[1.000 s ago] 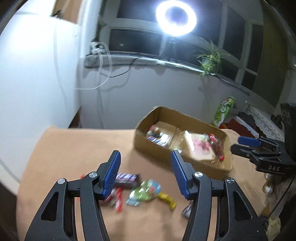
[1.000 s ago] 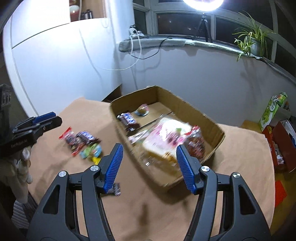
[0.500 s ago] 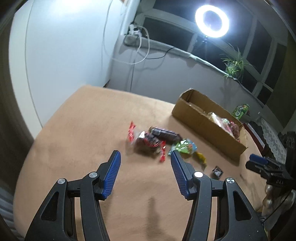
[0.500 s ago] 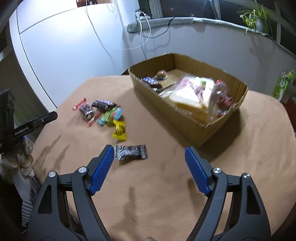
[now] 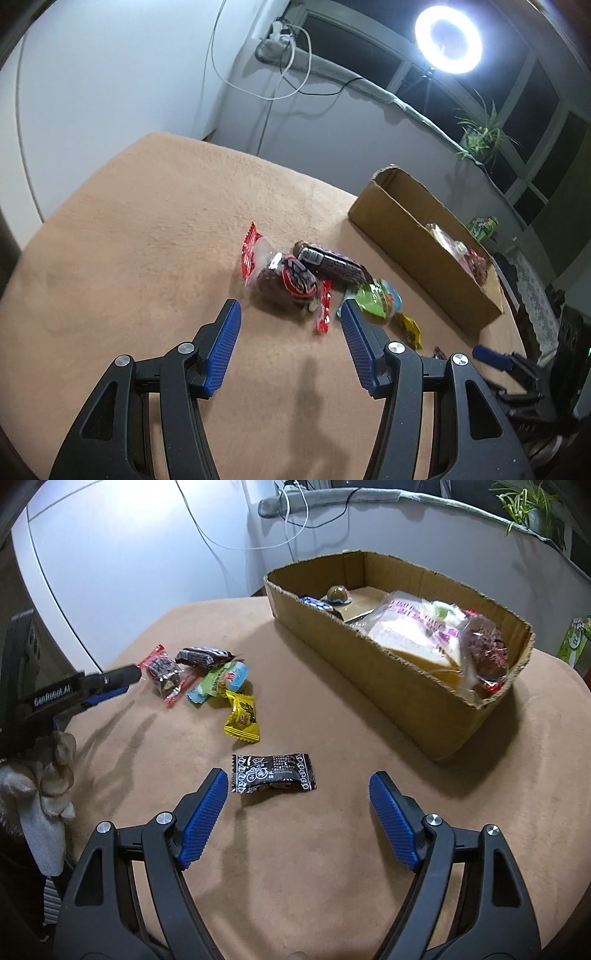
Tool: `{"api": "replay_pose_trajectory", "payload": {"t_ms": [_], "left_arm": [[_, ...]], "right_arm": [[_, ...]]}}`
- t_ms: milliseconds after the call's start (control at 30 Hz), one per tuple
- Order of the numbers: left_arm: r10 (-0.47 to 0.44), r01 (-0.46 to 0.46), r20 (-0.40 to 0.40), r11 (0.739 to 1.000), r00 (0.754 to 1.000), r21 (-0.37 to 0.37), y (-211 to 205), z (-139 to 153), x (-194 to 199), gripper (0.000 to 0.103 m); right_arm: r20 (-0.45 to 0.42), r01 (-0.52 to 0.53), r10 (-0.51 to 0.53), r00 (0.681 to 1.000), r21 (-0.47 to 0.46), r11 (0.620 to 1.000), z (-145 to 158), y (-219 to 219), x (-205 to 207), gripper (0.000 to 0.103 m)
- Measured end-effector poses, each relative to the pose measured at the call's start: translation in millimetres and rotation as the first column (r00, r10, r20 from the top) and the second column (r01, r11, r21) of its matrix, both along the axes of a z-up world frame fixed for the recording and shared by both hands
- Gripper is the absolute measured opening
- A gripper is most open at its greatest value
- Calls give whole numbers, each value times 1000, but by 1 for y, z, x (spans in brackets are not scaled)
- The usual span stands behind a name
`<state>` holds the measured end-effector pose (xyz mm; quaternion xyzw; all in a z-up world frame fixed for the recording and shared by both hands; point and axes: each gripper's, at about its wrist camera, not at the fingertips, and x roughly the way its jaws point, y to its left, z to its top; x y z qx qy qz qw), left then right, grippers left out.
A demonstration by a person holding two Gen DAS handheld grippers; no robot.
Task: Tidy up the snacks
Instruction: 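Grasp the red-wrapped nut bag with the left tool while right grasps black candy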
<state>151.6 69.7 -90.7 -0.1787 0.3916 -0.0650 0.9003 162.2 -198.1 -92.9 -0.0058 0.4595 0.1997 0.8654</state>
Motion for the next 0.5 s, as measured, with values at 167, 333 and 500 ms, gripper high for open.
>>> {"api": "replay_pose_trajectory", "payload": {"t_ms": [167, 333, 500], "left_arm": [[23, -24, -24, 999, 999, -34, 5, -7, 14, 56], [17, -19, -53, 999, 998, -40, 2, -16, 28, 56], [13, -15, -70, 1000, 997, -28, -3, -23, 37, 55]], "right_arm": [[-19, -20, 19, 1000, -36, 999, -12, 12, 8, 82], [-21, -30, 29, 999, -57, 998, -14, 19, 14, 82], [-14, -43, 42, 999, -77, 996, -15, 24, 14, 80]]}}
